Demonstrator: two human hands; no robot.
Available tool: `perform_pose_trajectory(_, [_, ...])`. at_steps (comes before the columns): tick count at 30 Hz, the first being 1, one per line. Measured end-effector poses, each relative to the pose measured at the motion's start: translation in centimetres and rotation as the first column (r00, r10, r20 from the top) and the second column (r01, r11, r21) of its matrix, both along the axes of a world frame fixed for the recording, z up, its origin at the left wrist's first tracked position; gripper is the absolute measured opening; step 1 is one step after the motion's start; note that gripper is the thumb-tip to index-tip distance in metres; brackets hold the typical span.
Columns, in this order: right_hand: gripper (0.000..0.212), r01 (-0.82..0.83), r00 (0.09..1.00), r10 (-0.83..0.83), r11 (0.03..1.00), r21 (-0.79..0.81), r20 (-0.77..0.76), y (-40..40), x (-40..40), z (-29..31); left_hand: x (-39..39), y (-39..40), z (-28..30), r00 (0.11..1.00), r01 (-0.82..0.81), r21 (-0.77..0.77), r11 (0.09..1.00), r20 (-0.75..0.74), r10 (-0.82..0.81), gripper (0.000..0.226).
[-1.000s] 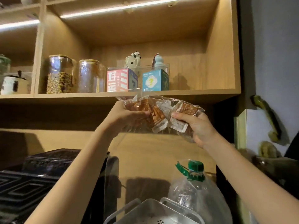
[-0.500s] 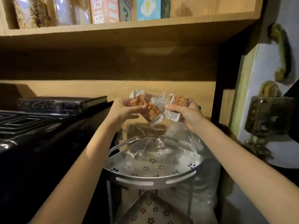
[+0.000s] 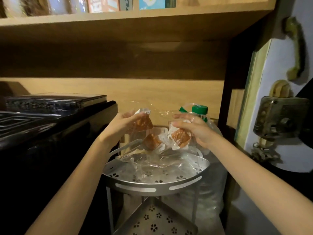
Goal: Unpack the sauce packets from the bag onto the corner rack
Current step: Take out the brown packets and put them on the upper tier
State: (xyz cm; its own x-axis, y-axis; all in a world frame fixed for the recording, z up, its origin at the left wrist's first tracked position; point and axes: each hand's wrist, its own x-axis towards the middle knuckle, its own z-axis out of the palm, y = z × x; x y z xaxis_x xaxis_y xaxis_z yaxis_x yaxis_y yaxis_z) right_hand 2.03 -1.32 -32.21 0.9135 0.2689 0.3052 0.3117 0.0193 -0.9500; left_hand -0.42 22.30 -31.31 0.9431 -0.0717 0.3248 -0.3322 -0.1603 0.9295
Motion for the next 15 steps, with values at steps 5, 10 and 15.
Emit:
perform_pose_trajectory(5, [0.027,0.012,1.0,-0.013,0.998,0.054,0.001,-0.5,0.1,0.6,0.0,0.3,1.0,1.0,0.008,-0.053,0.999,0.027,-0.007,0.056])
perform_pose_trajectory(10, [0.016,0.038,0.997,-0.042,0.998,0.059,0.07,-1.0,0.2,1.7,-0.2,0.4,2.6,0.99,0.117,0.024,0.993,0.075,-0.119,0.038])
perform_pose_trajectory(15, [0.02,0.057,0.991,-0.05,0.997,-0.056,0.122,-1.2,-0.6,3.0,-0.1,0.8,3.1,0.988,0.11,-0.058,0.992,0.113,-0.103,0.033])
